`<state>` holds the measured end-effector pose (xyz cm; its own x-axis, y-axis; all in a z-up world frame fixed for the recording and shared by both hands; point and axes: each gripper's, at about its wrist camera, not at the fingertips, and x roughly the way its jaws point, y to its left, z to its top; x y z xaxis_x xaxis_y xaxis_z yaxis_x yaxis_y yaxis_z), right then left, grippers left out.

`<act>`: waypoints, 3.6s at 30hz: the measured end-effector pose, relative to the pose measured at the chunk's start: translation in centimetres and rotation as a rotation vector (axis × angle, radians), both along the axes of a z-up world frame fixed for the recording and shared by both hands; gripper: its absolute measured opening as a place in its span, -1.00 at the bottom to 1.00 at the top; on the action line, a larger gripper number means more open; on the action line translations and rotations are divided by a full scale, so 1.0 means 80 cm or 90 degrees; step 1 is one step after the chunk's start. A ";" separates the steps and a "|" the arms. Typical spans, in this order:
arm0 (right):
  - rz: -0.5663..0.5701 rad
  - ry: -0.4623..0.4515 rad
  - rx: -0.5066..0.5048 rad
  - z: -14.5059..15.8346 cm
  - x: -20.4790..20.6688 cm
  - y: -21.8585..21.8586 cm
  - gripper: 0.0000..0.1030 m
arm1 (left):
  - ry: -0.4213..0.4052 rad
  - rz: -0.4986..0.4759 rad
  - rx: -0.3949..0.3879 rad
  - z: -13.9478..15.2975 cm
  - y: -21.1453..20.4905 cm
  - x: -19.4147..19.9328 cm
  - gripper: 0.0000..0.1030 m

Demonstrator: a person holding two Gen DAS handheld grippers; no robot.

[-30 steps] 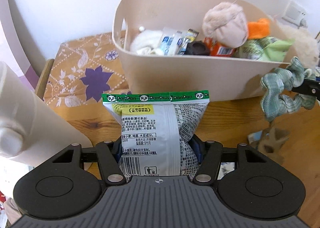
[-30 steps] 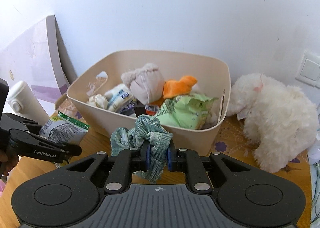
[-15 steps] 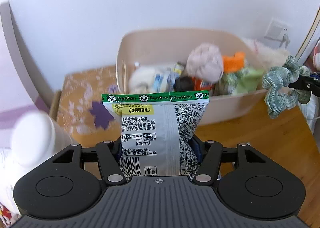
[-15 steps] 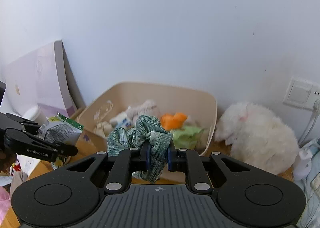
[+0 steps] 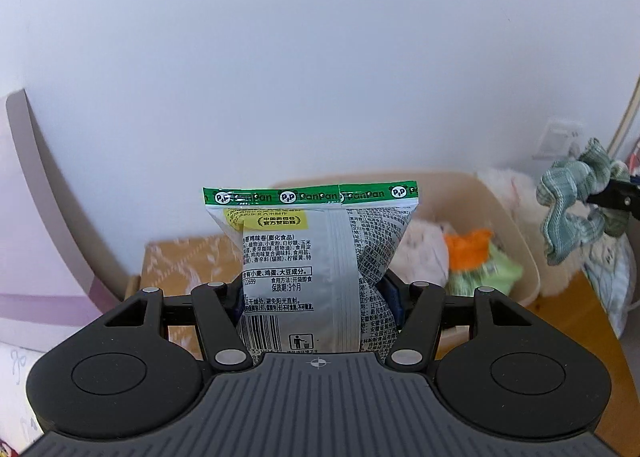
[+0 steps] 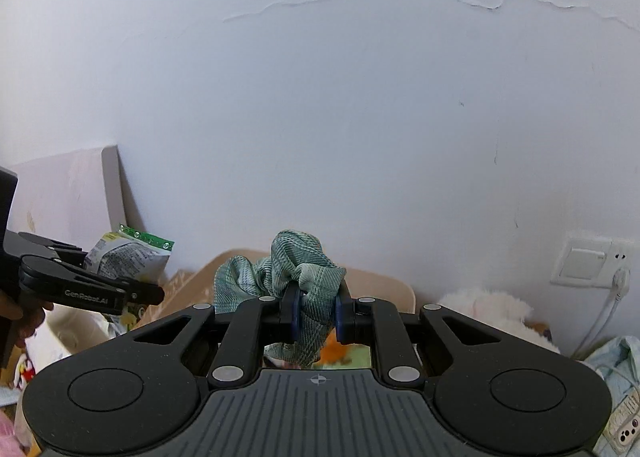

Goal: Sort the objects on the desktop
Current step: 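Carry the snack bag and scrunchie over the basket and open both tools, then withdraw both tools from the basket back over the table, then grasp the brown hair clip with the left tool while the right tool grasps the blue tissue pack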

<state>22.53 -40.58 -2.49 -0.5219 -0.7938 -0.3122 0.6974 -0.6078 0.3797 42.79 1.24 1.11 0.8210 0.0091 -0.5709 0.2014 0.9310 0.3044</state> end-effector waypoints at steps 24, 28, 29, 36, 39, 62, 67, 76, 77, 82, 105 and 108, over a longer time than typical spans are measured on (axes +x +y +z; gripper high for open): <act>-0.048 -0.135 0.103 -0.075 -0.077 -0.104 -0.33 | 0.069 0.057 0.049 -0.081 -0.051 0.092 0.23; -0.047 -0.129 0.121 -0.072 -0.083 -0.113 0.03 | 0.093 0.051 0.046 -0.086 -0.048 0.092 0.31; -0.049 -0.126 0.123 -0.072 -0.081 -0.112 0.13 | 0.095 0.051 0.047 -0.086 -0.047 0.092 0.31; -0.049 -0.129 0.114 -0.069 -0.077 -0.107 0.60 | 0.077 0.055 0.037 -0.074 -0.030 0.076 0.31; -0.049 -0.120 0.108 -0.067 -0.072 -0.102 0.72 | 0.065 0.052 0.036 -0.064 -0.026 0.068 0.33; 0.010 -0.087 0.159 -0.076 0.045 -0.040 1.00 | 0.085 0.012 0.015 -0.063 0.009 -0.069 0.42; 0.031 -0.118 0.183 -0.102 0.071 -0.031 1.00 | 0.122 0.005 0.047 -0.094 0.008 -0.096 0.42; 0.029 -0.172 0.208 -0.138 0.089 -0.036 1.00 | 0.159 0.047 0.082 -0.150 0.026 -0.099 0.42; 0.028 -0.176 0.210 -0.141 0.089 -0.039 1.00 | 0.163 0.052 0.083 -0.154 0.028 -0.098 0.42; 0.031 -0.199 0.221 -0.159 0.093 -0.053 1.00 | 0.188 0.083 0.061 -0.171 0.043 -0.089 0.42; 0.055 -0.264 0.313 -0.208 0.084 -0.128 1.00 | 0.262 0.078 0.108 -0.223 0.048 -0.042 0.42; 0.052 -0.263 0.323 -0.211 0.081 -0.131 1.00 | 0.268 0.074 0.119 -0.229 0.046 -0.037 0.42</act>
